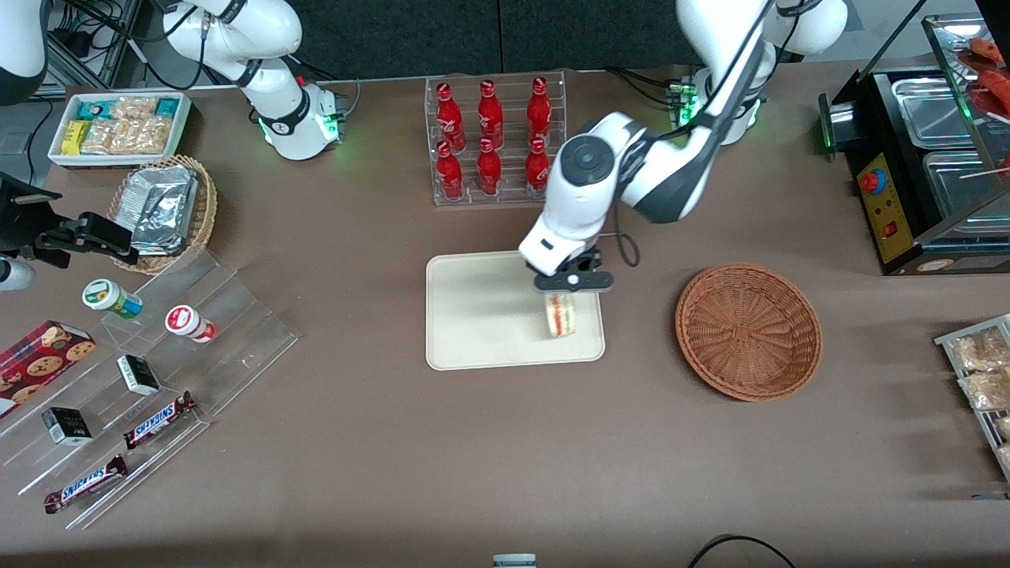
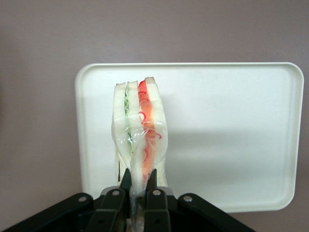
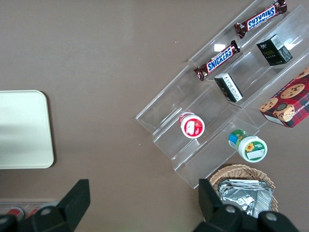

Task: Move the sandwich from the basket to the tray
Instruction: 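Lift the sandwich and carry it over the cream tray, then lower the sandwich upright onto the tray and open the left gripper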

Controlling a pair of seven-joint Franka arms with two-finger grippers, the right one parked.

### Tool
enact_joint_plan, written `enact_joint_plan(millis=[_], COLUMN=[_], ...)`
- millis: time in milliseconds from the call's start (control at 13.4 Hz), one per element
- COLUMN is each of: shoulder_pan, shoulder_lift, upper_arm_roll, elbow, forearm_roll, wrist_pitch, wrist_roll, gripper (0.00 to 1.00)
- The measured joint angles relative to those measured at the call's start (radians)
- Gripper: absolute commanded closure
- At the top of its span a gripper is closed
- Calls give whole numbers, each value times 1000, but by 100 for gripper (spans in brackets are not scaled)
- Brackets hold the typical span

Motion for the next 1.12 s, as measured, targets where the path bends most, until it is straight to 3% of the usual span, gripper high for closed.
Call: enact_joint_plan(millis=[447,819,968,1117], shoulder_pan=[-53,-70,-70,-70], shoulder_lift=[174,214,221,224], upper_arm_roll=[0,0,0,0], elbow=[137,149,149,149], forearm_roll=[0,0,0,0], wrist_pitch=[79,132,133,133], wrist_roll=[-44,-66,-66,-67], gripper=[100,100,91,91])
